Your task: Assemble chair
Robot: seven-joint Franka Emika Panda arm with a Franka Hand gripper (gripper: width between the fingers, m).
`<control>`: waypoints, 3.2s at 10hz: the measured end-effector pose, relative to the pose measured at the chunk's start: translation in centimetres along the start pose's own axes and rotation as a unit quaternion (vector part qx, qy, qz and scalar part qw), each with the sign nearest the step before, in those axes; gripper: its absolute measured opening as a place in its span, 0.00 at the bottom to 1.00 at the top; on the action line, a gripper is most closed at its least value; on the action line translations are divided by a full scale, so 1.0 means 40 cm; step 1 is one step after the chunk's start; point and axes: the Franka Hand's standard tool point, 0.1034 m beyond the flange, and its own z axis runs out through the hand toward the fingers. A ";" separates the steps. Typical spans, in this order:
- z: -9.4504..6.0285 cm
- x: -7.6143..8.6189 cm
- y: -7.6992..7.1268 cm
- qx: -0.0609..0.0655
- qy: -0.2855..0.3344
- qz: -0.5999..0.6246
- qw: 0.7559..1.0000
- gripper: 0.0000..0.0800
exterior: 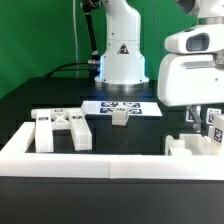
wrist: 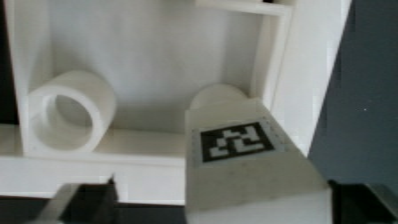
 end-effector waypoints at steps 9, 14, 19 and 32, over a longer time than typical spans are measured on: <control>0.002 0.001 -0.005 0.004 0.001 0.284 0.959 0.36; 0.004 -0.002 -0.007 0.012 -0.007 0.525 0.851 0.36; 0.005 -0.002 -0.011 0.013 -0.009 0.625 0.780 0.37; -0.002 0.002 -0.028 0.012 0.002 0.147 0.989 0.81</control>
Offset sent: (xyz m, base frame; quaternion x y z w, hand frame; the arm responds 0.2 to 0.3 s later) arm 0.0000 0.0000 0.0000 0.0000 0.0000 0.0000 1.0000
